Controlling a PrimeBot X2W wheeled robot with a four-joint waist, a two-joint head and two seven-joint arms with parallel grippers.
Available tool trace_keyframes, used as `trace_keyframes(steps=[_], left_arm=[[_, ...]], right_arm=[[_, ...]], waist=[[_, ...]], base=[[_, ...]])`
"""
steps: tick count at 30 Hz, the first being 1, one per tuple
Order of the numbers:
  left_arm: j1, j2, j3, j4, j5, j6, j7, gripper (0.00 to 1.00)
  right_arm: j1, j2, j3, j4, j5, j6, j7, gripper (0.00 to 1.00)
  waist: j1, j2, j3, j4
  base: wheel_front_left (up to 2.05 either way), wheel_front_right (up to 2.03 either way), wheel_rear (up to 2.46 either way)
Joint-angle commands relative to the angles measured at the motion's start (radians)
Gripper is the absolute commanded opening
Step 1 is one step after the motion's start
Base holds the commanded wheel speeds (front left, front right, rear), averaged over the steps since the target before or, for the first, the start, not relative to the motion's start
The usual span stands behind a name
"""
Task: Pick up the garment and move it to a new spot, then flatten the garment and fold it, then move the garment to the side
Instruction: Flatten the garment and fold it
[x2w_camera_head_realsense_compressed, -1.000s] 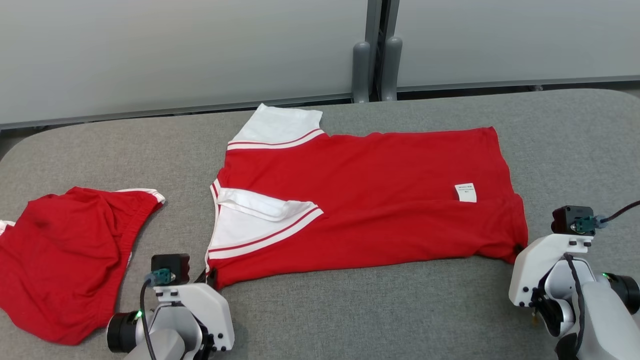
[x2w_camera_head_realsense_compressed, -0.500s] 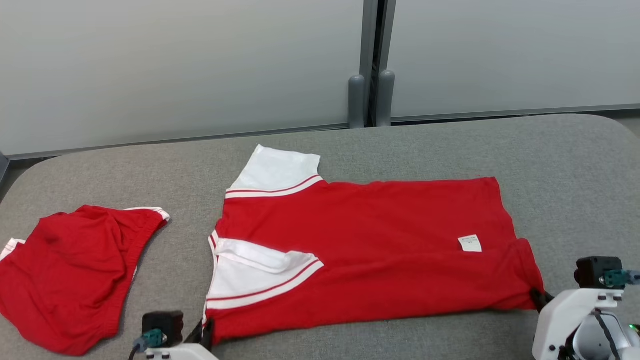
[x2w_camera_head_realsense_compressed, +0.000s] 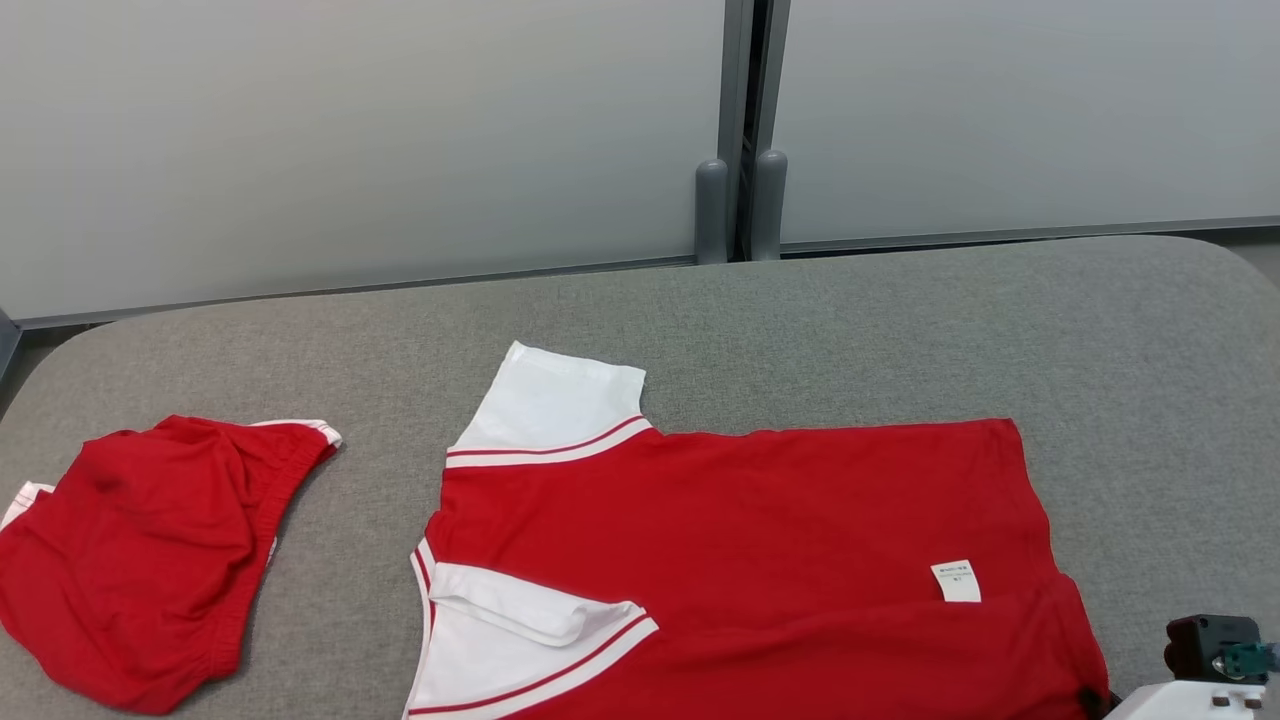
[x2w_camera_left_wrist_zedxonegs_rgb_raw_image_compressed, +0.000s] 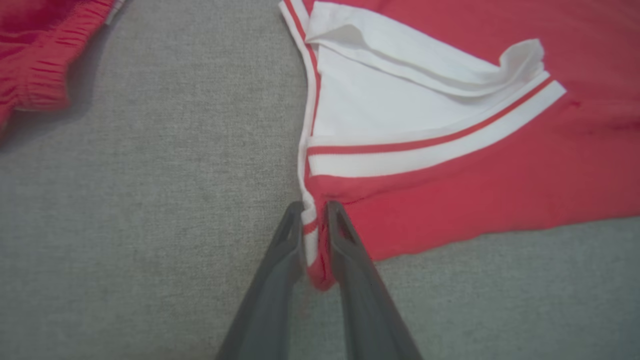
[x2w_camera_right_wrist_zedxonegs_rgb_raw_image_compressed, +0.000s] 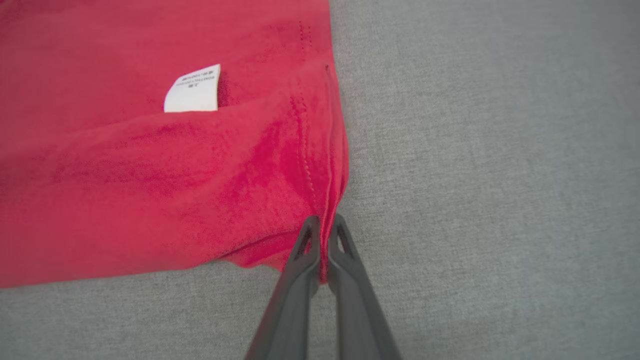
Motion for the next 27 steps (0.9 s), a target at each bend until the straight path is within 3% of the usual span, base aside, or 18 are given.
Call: trace_keyframes(steps=[1,7,12,17,20,21,22,27], left_arm=[[0.005,0.003,0.002,0.001,0.002,0.004,-0.005,1.0],[-0.025,-0.005,0.031,-0.008,0.011,0.007,-0.051,1.0],[-0.132,0.016,0.058,-0.016,0.054,-0.029,-0.086,1.0],[-0.326,0.011,0.063,0.07,0.084,-0.083,-0.032,1.0],[-0.465,-0.028,0.072,0.167,0.075,-0.13,0.002,1.0],[-0.514,-0.038,0.067,0.204,0.075,-0.159,0.018,1.0],[-0.607,-0.065,0.054,0.298,0.054,-0.226,0.074,1.0],[-0.792,-0.115,0.049,0.531,0.016,-0.347,0.173,1.0]], right_arm=[[0.001,-0.002,0.006,0.001,-0.004,0.0,-0.01,1.0],[-0.025,-0.007,0.053,-0.022,0.013,0.0,-0.055,1.0],[-0.082,-0.046,0.078,-0.085,0.043,0.0,-0.114,1.0],[-0.209,-0.072,0.106,-0.07,0.047,0.0,-0.103,1.0],[-0.309,-0.075,0.141,-0.034,0.044,0.0,-0.09,1.0],[-0.34,-0.08,0.157,-0.018,0.039,0.0,-0.083,1.0],[-0.405,-0.085,0.198,0.016,0.033,0.0,-0.087,1.0],[-0.523,-0.079,0.324,0.1,0.052,0.0,-0.106,1.0]], waist=[[0.0,0.0,-0.001,0.0],[0.0,0.0,-0.012,-0.002],[0.0,0.0,-0.005,0.002],[0.0,0.0,0.054,-0.017],[0.0,0.0,0.108,-0.035],[0.0,0.0,0.127,-0.042],[0.0,0.0,0.157,-0.055],[0.0,0.0,0.201,-0.125]], base=[[0.0,0.0,0.0],[0.0,0.0,0.0],[0.0,0.0,0.0],[0.0,0.0,0.0],[0.0,0.0,0.0],[0.0,0.0,0.0],[0.0,0.0,0.0],[0.0,0.0,0.0]])
